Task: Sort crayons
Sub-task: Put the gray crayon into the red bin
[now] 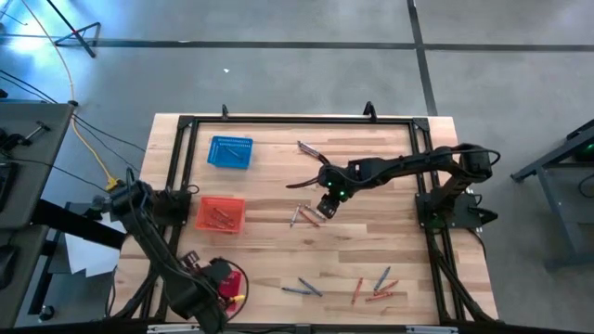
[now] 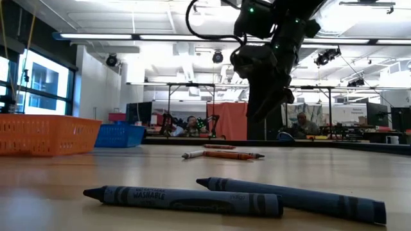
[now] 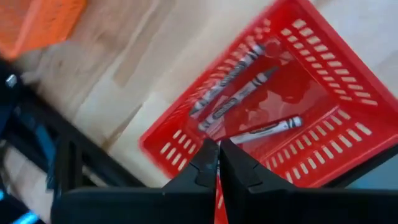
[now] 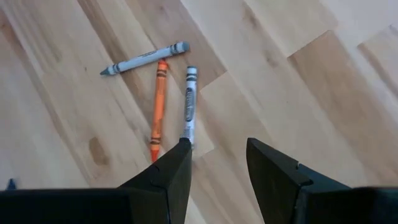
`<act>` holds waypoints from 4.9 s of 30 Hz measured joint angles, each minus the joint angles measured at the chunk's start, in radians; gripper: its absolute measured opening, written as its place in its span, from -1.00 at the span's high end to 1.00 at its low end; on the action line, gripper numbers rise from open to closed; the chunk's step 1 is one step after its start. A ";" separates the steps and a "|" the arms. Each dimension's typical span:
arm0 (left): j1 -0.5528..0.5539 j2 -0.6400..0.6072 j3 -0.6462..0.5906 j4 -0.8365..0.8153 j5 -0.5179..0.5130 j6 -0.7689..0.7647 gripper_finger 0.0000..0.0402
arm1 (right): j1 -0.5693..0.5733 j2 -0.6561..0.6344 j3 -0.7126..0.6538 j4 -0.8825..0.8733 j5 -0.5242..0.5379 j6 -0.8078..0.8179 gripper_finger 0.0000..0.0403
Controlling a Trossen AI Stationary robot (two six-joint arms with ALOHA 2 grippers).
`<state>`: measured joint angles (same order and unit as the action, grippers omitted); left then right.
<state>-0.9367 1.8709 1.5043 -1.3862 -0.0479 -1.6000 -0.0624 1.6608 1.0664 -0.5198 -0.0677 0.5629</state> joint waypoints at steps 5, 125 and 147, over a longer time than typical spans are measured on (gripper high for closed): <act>0.008 0.046 0.000 0.027 0.009 0.115 1.00 | 0.023 0.000 0.000 0.000 0.000 0.018 0.26; 0.888 0.126 -0.260 0.919 -0.020 0.765 0.48 | -0.048 -0.529 -0.002 -0.539 0.382 -0.074 0.26; 0.862 0.142 -0.261 0.814 -0.103 0.969 0.94 | -0.048 -0.529 -0.002 -0.538 0.382 -0.074 0.26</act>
<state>-0.0750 2.0132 1.2430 -0.5720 -0.1512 -0.6311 -0.1108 1.1320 1.0645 -1.0577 0.3145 0.4889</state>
